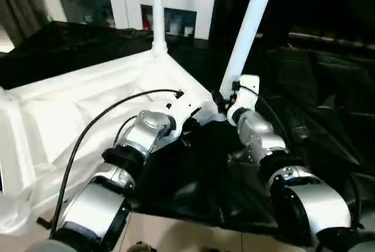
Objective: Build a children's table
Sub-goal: Rotate leg to tighten
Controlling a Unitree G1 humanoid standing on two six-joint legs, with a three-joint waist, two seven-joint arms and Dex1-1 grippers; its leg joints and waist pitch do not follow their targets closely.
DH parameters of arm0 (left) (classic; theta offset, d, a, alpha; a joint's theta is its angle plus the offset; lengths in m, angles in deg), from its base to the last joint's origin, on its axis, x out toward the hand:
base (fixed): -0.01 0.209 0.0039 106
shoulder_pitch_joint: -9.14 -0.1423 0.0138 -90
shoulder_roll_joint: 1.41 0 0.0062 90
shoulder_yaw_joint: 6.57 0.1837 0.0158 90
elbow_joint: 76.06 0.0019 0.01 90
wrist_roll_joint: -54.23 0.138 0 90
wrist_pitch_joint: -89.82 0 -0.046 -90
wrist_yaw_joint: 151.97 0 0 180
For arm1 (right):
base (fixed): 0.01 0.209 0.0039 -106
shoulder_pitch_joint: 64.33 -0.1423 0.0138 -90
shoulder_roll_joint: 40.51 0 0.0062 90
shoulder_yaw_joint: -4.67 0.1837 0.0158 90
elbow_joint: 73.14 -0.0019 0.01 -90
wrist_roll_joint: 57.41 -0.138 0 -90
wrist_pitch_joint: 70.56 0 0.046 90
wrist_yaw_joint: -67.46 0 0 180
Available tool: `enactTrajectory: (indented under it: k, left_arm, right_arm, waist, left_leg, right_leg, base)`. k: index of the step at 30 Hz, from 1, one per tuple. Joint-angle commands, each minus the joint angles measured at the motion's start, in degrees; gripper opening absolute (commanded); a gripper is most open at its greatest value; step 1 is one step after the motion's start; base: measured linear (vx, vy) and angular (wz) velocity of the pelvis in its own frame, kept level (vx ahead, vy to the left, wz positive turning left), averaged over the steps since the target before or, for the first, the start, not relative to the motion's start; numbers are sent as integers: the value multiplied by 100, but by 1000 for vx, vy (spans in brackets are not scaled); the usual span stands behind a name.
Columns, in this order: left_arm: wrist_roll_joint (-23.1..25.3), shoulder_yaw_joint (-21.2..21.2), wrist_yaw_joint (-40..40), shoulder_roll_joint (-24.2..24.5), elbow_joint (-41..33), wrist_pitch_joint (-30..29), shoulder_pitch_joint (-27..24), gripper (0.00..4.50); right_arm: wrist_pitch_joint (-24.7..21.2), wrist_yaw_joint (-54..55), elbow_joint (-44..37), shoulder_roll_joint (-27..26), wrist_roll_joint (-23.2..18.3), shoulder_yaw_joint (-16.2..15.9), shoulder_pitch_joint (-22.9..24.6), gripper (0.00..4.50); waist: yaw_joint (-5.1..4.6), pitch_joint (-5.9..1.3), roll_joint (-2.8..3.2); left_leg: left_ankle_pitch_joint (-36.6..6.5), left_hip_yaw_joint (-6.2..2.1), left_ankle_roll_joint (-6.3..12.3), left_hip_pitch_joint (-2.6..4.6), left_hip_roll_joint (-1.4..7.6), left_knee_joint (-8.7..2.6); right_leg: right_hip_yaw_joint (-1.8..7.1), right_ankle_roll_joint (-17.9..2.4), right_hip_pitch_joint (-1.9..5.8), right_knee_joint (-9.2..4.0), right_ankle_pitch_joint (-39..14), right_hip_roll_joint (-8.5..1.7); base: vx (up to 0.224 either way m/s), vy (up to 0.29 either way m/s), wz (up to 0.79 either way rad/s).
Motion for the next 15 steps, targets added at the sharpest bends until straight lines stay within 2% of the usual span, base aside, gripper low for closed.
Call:
enactTrajectory:
  k: [1, 3, 4, 5, 6, 7, 9, 10, 11, 12, 13, 15]
  left_arm:
    - [-20, 63, 253, 94, -205, 367, -83, 0]
    - [-16, 110, 432, 195, -261, 486, -126, 0]
    - [-19, 131, 522, 238, -300, 557, -157, 0]
    - [-23, 155, 619, 283, -342, 633, -189, 0]
    - [-23, 155, 619, 283, -342, 633, -189, 0]
    - [-69, 201, 922, 422, -502, 901, -310, 0]
    - [-149, 228, 1208, 539, -688, 1144, -439, 0]
    - [-149, 228, 1208, 539, -688, 1144, -439, 0]
    - [-185, 227, 1289, 564, -751, 1163, -475, 0]
    - [-239, 224, 1413, 602, -847, 1193, -531, 0]
    - [-357, 215, 1632, 684, -1097, 1182, -665, 0]
    - [-486, 211, 1885, 794, -1384, 1218, -824, 0]
  right_arm:
    - [-105, -653, -514, 177, -62, -124, 129, 364]
    - [-314, -1220, -866, 381, -29, -333, 343, 387]
    - [-366, -1386, -990, 467, 5, -418, 424, 398]
    - [-421, -1562, -1123, 560, 42, -509, 511, 398]
    - [-421, -1562, -1123, 560, 42, -509, 511, 408]
    - [-586, -2151, -1531, 851, 98, -764, 764, 408]
    - [-765, -2688, -1937, 1083, 63, -939, 981, 408]
    - [-765, -2688, -1937, 1083, 63, -939, 981, 408]
    - [-838, -2843, -2063, 1143, 33, -978, 1042, 408]
    - [-949, -3079, -2254, 1234, -14, -1038, 1135, 408]
    - [-1068, -3554, -2600, 1460, -50, -1221, 1340, 408]
    - [-1103, -4026, -2953, 1736, 6, -1440, 1568, 408]
  waist:
    - [37, -389, -50]
    - [80, -396, -58]
    - [106, -394, -55]
    - [124, -428, -46]
    - [130, -456, -51]
    - [135, -466, -48]
    - [151, -477, -41]
    - [166, -484, -46]
    - [161, -482, -43]
    - [169, -477, -56]
    - [200, -493, -52]
    - [223, -462, -40]
  left_leg:
    - [-1477, -196, 224, 112, 427, -438]
    - [-1389, -178, 261, 112, 422, -415]
    - [-1349, -162, 272, 138, 414, -398]
    - [-1117, -161, 297, 109, 410, -385]
    - [-920, -155, 332, 91, 417, -369]
    - [-597, -157, 441, 59, 395, -353]
    - [-314, -161, 641, 23, 406, -319]
    - [-321, -144, 726, 58, 398, -293]
    - [-348, -133, 739, 64, 402, -291]
    - [-382, -129, 756, 18, 373, -279]
    - [-346, -146, 761, 5, 407, -264]
    - [-496, -130, 759, 34, 421, -272]
  right_leg:
    - [403, -855, 240, -390, -2147, -566]
    - [415, -859, 228, -374, -2082, -558]
    - [425, -913, 205, -366, -2004, -543]
    - [419, -1003, 260, -299, -1650, -534]
    - [424, -1053, 277, -241, -1343, -532]
    - [410, -1160, 309, -176, -842, -498]
    - [411, -1276, 331, -80, -221, -489]
    - [403, -1341, 314, -68, -68, -469]
    - [409, -1389, 305, -65, -75, -477]
    - [400, -1382, 345, -67, -156, -453]
    - [402, -1345, 359, -29, -105, -471]
    - [399, -1289, 307, -82, -406, -468]
  base:
    - [0, 0, 0]
    - [56, -46, 6]
    - [62, -47, 9]
    - [68, -38, 9]
    - [62, -20, 2]
    - [62, -20, 2]
    - [27, -1, -1]
    - [0, 0, 0]
    - [0, 0, 0]
    - [0, 0, 0]
    - [0, 0, 0]
    - [0, 0, 0]
